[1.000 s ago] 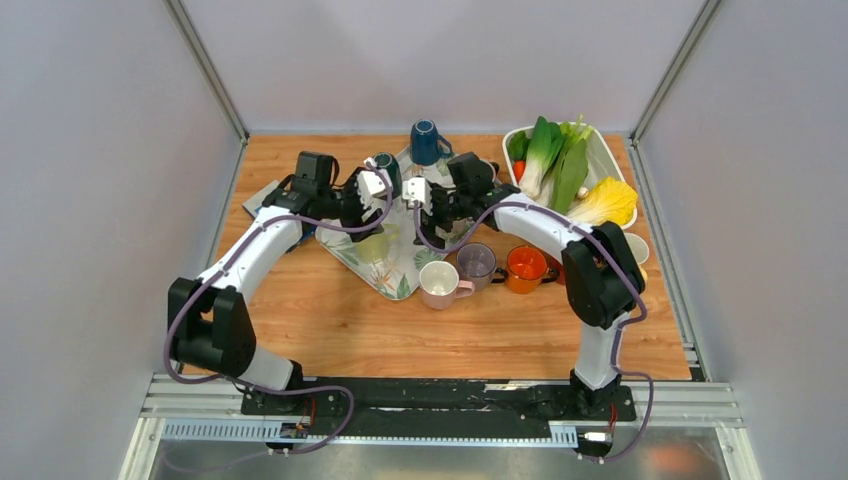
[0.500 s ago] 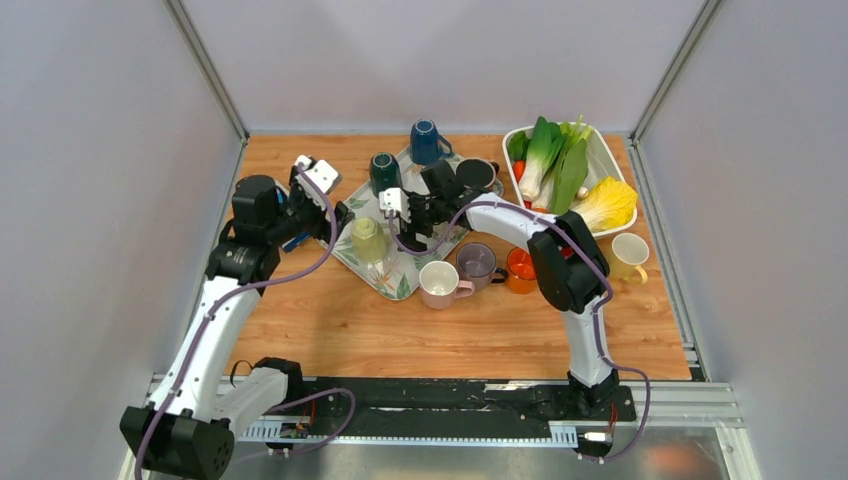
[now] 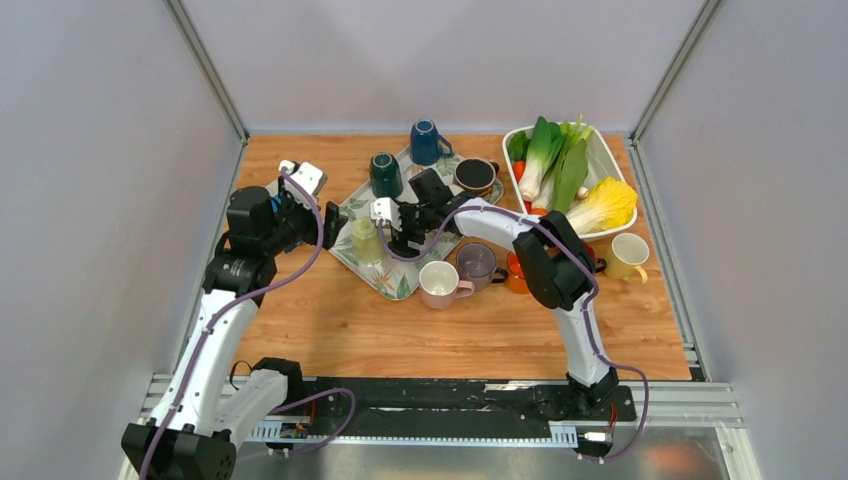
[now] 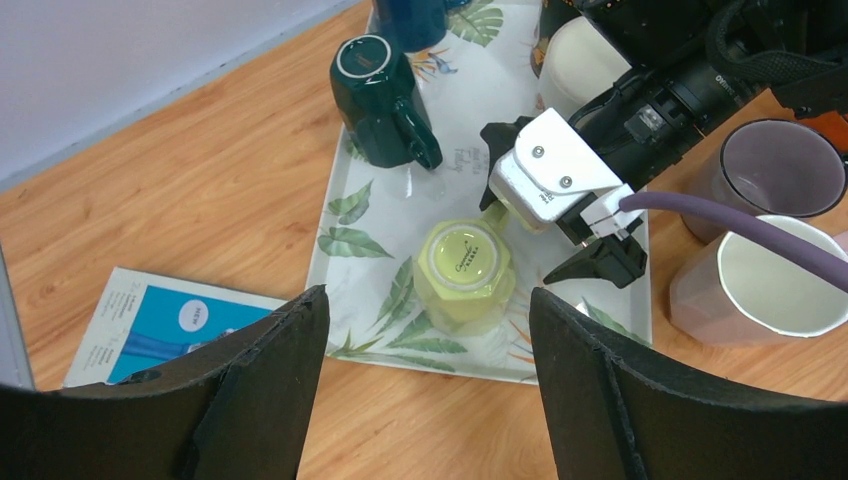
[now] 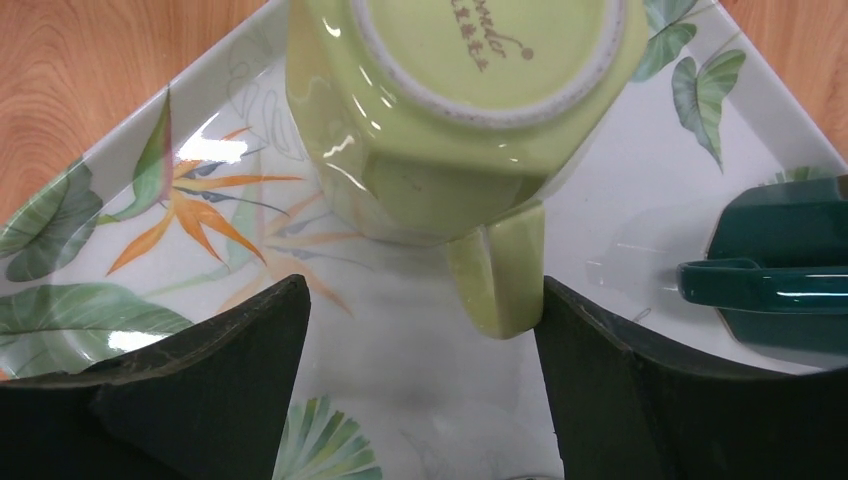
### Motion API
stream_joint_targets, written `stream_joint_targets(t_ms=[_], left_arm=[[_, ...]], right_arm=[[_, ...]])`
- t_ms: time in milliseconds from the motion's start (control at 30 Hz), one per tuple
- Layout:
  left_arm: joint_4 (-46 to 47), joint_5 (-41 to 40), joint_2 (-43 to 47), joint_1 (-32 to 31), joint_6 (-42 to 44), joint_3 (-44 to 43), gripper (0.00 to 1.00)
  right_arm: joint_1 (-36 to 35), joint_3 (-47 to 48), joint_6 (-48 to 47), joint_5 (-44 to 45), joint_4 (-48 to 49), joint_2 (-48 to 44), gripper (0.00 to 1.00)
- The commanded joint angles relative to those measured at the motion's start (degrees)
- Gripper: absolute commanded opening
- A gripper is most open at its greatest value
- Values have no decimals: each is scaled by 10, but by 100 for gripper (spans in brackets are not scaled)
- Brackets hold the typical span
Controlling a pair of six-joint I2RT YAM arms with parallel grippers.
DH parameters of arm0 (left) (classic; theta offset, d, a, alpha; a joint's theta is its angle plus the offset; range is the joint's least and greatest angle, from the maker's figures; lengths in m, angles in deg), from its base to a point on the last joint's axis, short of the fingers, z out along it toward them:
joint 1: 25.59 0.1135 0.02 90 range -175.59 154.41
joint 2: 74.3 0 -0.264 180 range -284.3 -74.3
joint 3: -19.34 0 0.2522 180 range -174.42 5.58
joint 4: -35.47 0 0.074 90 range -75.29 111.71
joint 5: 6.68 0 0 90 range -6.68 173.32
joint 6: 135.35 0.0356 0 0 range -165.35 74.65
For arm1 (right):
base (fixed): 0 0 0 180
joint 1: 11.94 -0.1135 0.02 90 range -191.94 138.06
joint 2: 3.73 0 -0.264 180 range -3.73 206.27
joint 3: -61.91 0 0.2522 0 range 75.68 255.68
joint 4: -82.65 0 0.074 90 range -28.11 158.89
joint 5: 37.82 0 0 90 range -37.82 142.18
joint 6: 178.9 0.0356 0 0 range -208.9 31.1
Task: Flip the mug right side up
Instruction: Turn over the cup on the tray.
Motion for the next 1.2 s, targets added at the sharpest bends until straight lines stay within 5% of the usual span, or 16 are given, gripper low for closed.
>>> stream_joint_targets(t_ms=[0,500,900,1167], left_arm=[[30,-4,18,9,-26,4,80],[55,21,18,15,-54,31,77],[60,38,13,16,-54,34,77],[56,36,10,16,-49,32,76]], right_arm=[[-12,-23,3,-8,10,-40,82],[-19,-33,46,19,26,-28,76],[-23,-21,60,25,57,1,61],[-29,-14,62,23,64,11,42]])
